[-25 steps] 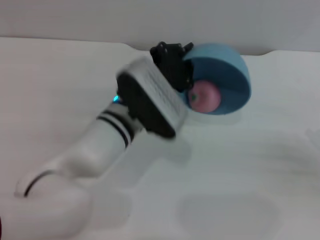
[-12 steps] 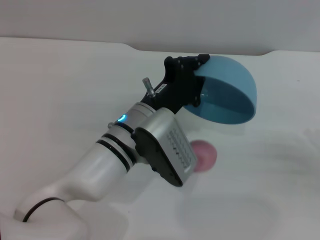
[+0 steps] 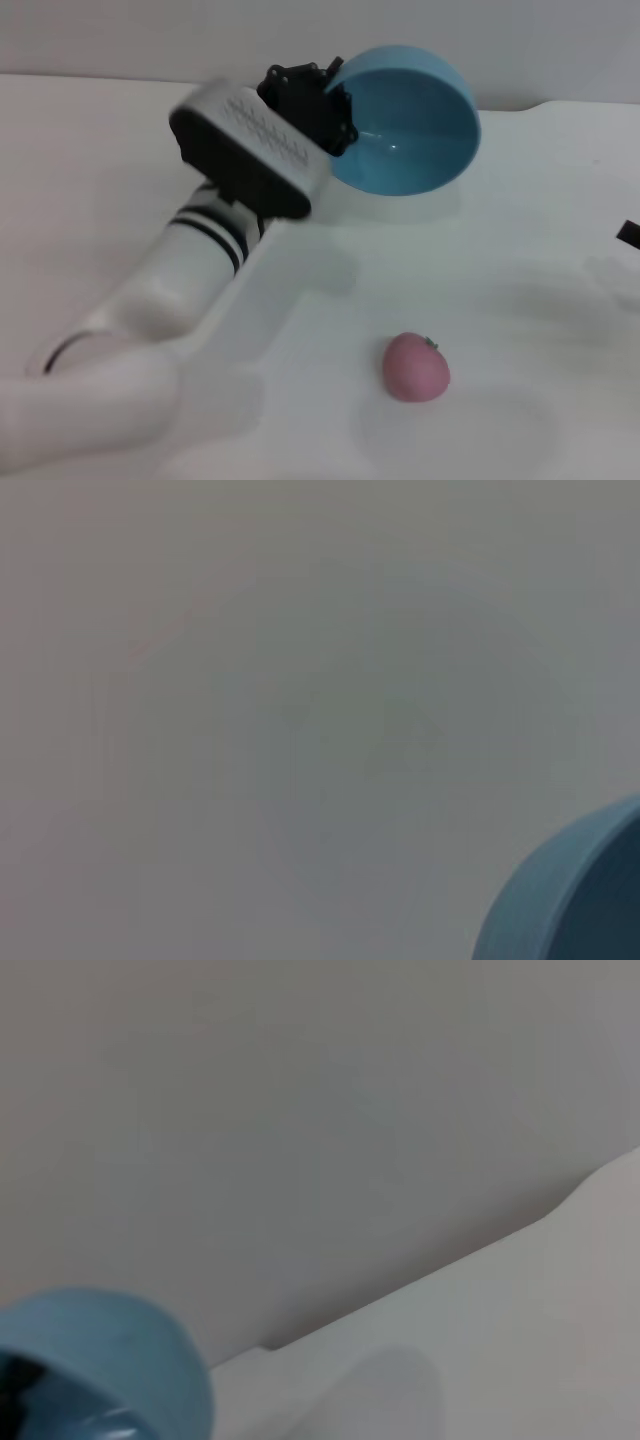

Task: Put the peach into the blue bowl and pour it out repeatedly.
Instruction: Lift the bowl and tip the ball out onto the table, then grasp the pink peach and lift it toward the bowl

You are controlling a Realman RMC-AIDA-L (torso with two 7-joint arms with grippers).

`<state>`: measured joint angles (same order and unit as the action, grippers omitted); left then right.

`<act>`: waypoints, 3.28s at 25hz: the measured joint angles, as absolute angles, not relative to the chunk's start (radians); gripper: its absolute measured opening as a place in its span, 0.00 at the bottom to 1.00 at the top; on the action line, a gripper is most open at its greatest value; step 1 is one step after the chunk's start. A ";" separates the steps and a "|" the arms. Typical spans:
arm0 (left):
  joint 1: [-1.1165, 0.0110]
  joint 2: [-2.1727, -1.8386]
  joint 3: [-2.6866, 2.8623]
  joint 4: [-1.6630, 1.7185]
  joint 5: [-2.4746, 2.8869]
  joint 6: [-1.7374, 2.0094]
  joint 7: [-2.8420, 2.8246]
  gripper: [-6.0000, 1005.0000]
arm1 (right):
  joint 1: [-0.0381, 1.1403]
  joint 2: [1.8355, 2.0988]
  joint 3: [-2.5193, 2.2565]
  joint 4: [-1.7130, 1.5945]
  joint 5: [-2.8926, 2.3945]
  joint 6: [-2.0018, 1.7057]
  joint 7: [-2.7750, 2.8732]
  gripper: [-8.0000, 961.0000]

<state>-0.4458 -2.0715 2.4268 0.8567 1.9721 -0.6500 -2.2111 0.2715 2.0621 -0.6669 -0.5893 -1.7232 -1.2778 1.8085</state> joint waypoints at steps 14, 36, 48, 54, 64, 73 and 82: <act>-0.566 -2.051 1.529 0.860 1.936 0.632 -2.272 0.00 | 0.371 2.056 -0.808 -0.601 -1.796 -1.330 1.809 0.45; -0.529 -2.048 1.197 1.029 2.406 1.215 -2.543 0.00 | 0.649 2.073 -1.292 -0.776 -2.117 -1.366 2.042 0.45; -0.530 -2.055 1.206 1.054 2.399 1.219 -2.545 0.00 | 0.671 2.074 -1.414 -0.729 -2.143 -1.339 2.123 0.43; -0.538 -2.057 1.206 1.055 2.396 1.207 -2.545 0.00 | 0.671 2.075 -1.431 -0.676 -2.143 -1.276 2.124 0.41; -0.538 -2.060 1.209 1.055 2.375 1.197 -2.547 0.00 | 0.685 2.076 -1.538 -0.665 -2.136 -1.191 2.124 0.38; -0.540 -2.060 1.230 1.045 2.355 1.176 -2.562 0.00 | 0.664 2.075 -1.503 -0.686 -2.131 -1.187 2.115 0.11; -0.561 -2.060 1.293 1.025 2.329 1.159 -2.577 0.00 | 0.525 2.069 -1.265 -0.820 -2.037 -1.353 1.987 0.05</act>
<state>-0.5615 -2.0599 1.2933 1.0247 2.3286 1.1590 -2.5774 0.5248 2.0689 -1.2654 -0.8200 -2.0369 -1.3530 1.9868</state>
